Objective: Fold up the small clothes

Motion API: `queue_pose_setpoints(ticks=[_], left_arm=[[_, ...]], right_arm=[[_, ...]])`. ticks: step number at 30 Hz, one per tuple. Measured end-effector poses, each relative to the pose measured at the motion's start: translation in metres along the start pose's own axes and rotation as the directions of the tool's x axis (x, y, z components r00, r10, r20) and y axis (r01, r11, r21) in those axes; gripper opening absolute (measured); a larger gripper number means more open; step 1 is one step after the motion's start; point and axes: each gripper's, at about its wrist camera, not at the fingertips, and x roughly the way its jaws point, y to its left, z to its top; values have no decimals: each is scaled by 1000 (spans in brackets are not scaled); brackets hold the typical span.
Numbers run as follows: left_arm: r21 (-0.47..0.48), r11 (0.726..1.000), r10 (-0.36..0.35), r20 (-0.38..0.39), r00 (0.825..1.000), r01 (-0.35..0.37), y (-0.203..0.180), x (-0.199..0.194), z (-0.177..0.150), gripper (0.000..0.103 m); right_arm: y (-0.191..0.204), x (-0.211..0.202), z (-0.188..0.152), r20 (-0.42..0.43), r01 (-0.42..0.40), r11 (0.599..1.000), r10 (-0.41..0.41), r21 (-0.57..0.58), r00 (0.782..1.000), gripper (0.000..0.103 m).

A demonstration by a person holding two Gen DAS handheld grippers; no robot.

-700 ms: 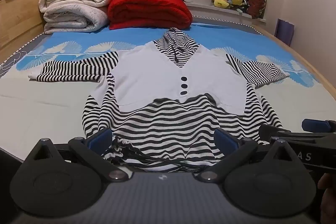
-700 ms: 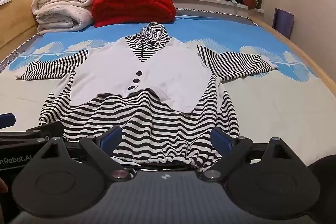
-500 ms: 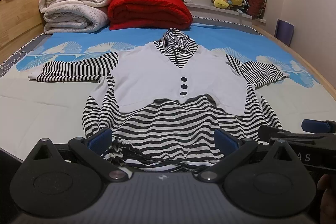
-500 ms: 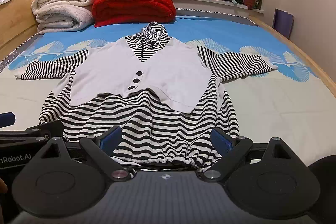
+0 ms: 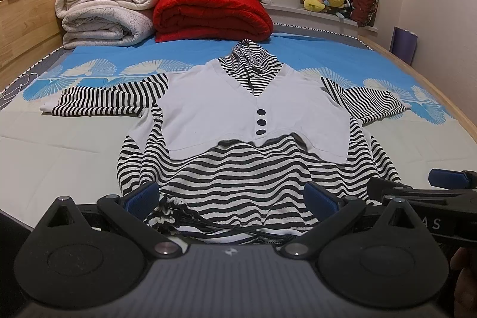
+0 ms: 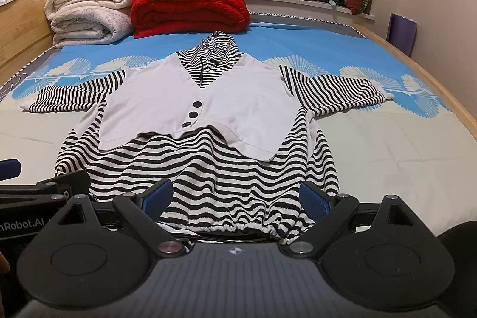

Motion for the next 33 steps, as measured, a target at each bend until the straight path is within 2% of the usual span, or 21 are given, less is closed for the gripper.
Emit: queue_pose_setpoints(ticks=[33], left_arm=[[0, 1000, 1, 1, 1000, -1, 2, 0, -2, 103]], right_arm=[[0, 0, -1, 0, 0, 1000, 0, 0, 1000, 92]])
